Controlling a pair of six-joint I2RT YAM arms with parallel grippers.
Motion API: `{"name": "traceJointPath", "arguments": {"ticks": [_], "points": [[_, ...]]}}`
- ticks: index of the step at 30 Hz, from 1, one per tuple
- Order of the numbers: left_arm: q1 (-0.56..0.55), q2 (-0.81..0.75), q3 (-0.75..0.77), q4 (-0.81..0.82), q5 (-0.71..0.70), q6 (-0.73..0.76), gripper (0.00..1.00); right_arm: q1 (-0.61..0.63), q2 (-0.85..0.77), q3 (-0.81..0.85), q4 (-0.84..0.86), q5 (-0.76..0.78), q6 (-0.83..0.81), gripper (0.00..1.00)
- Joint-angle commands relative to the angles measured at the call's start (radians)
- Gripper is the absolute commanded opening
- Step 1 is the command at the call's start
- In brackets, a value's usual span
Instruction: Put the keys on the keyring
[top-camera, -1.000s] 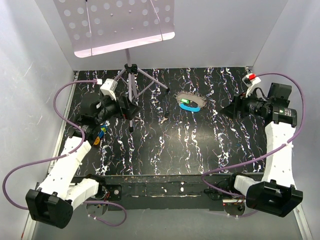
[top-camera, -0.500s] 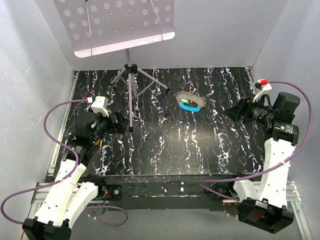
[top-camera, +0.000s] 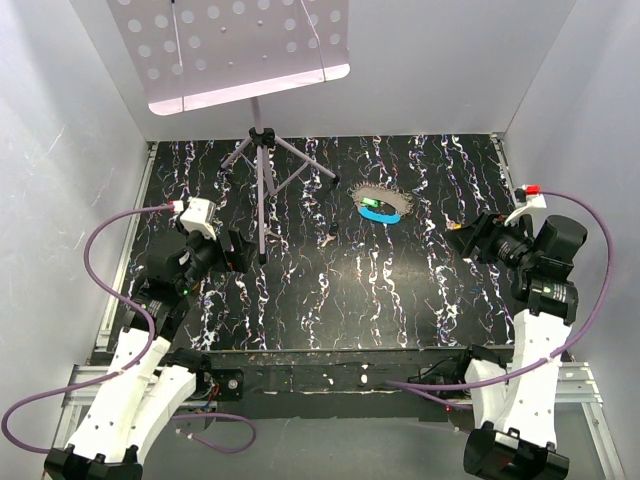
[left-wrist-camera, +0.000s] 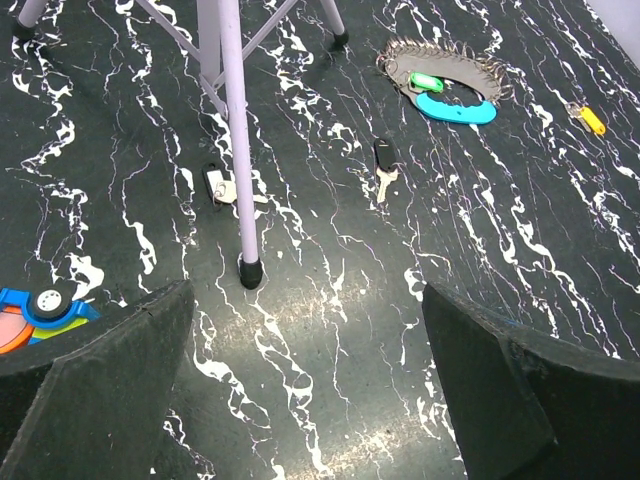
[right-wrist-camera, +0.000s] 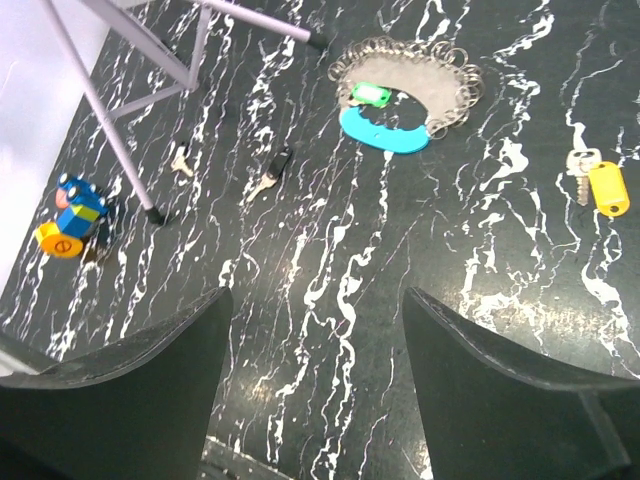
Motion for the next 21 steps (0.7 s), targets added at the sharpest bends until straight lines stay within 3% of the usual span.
{"name": "traceJointPath", "arguments": {"ticks": [1,21], "points": [[0.005,-0.017,-0.018,-0.003,-0.028,0.004,0.98,-0.006,-0.046,-0.038,0.110,0.094,0.071,0.78],[0.005,-0.069,-0.026,-0.018,-0.017,0.007,0.98,-0.009,-0.095,-0.098,0.136,0.131,0.051,0.79]]}}
